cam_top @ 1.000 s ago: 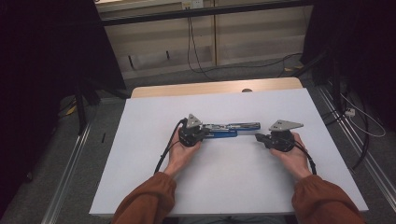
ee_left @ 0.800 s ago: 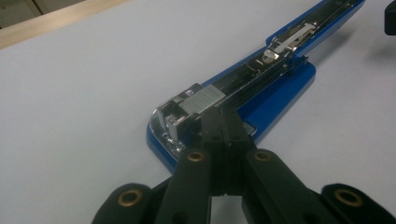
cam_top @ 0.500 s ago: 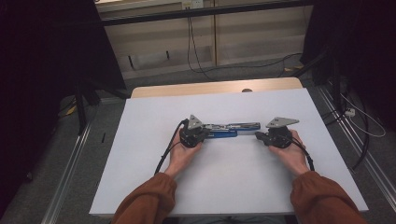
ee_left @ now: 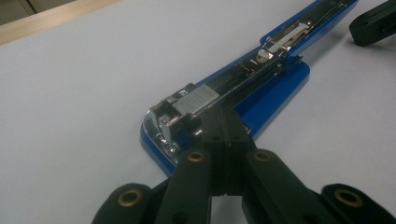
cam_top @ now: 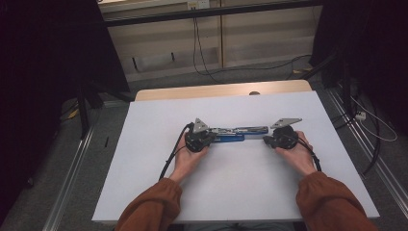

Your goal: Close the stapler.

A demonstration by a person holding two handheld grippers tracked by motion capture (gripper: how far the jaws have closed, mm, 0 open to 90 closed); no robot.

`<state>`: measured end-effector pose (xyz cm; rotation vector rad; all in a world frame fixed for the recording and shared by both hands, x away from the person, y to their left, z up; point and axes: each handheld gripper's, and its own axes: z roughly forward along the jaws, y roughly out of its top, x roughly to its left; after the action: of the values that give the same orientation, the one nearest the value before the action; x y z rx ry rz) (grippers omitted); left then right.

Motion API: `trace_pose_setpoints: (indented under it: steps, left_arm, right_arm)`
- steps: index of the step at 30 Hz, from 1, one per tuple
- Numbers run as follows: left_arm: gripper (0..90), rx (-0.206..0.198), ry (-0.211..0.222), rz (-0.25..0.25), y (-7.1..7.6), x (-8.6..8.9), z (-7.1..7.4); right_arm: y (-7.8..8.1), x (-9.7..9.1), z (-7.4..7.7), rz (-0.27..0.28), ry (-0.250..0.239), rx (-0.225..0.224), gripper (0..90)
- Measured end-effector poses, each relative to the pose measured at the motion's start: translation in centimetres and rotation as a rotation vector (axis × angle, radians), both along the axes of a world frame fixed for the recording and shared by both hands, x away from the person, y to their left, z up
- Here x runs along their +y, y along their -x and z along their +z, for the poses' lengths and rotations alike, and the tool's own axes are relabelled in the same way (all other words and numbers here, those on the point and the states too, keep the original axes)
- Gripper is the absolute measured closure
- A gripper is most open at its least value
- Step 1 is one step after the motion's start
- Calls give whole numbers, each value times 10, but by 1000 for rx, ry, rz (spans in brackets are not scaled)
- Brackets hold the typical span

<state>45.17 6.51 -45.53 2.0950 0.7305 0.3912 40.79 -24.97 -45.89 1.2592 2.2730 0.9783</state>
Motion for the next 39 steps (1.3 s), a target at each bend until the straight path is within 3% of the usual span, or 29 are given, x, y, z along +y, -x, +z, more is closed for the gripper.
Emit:
trace_pose_setpoints:
  steps: [20,27,39]
  left_arm:
    - [900,-2,0,1,1,0,0]
    - [900,2,4,1,1,0,0]
    - [900,5,11,3,1,0,-1]
  right_arm:
    - [-6,5,-2,-11,-16,-22,900]
    - [-5,4,0,-15,-43,-25,900]
    - [-5,7,2,-7,-23,-52,900]
